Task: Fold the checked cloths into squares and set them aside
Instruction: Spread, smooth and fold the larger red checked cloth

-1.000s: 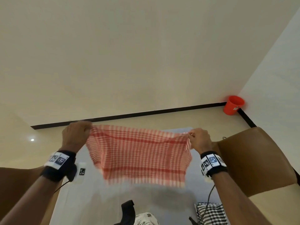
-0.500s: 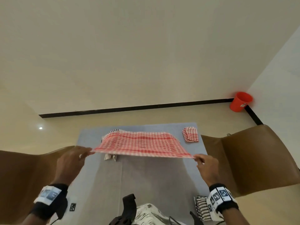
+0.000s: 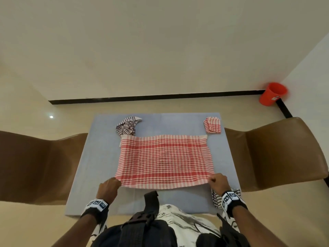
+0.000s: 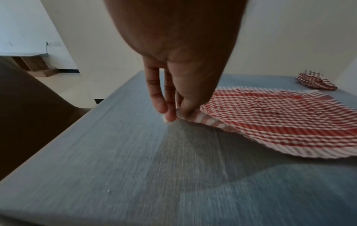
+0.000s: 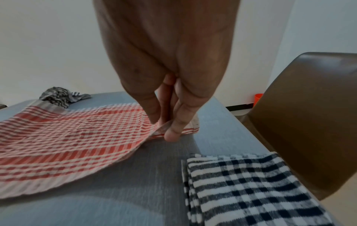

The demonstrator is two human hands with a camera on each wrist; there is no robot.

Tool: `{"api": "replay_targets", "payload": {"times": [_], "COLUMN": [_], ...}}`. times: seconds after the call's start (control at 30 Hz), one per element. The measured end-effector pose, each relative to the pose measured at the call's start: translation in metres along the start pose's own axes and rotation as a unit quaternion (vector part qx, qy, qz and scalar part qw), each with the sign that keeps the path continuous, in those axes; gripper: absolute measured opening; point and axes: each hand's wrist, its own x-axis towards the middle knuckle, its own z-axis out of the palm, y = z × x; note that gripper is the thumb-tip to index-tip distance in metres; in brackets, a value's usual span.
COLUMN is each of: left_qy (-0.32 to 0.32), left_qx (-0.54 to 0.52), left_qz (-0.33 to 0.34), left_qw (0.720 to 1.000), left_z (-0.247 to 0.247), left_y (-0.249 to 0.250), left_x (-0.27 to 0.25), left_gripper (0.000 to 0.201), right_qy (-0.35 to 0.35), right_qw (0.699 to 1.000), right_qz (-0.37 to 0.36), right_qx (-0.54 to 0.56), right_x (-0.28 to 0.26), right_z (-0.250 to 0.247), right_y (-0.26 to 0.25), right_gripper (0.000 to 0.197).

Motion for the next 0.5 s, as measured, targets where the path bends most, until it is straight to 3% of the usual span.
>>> {"api": "replay_targets", "payload": {"times": [0.07,0.17,0.27,0.47,0.5], "left_qy": [-0.011,-0.050,-0.041,-0.057,-0.057], "left_qx": [0.007,0.012,0.008,-0.009,-0.010], "left_qz": [-0.009,-0.037,-0.064,-0.097,-0.100], "left_qw": [1.000,0.998,0.997,0.994,0.993], "left_z": [0.009,0.022,0.029,0.032,0.030], "left_y": [-0.003,-0.005,-0.002,-0.007,-0.008], "left_x": [-0.007,-0.018,-0.033,-0.051,-0.053], "left_gripper": [0.031,0.024,0.021,0.019,0.017], "right_qy": [-0.005,-0.014,0.006,0.083,0.095], "right_qw": [1.000,1.000,1.000,0.986,0.982], "right_qz": [-0.020,-0.008,0.014,0.126,0.147], "right_qx": [0.002,-0.003,0.027,0.071,0.075], "right_x": [-0.006,-0.017,-0.030,-0.052,-0.054], "right_z": [0.002,0.004,0.009,0.004,0.001], "right_y": [0.000,0.005,0.012,0.001,-0.003], "right_gripper": [0.057,0.052,0.050,0.007,0.012]}}
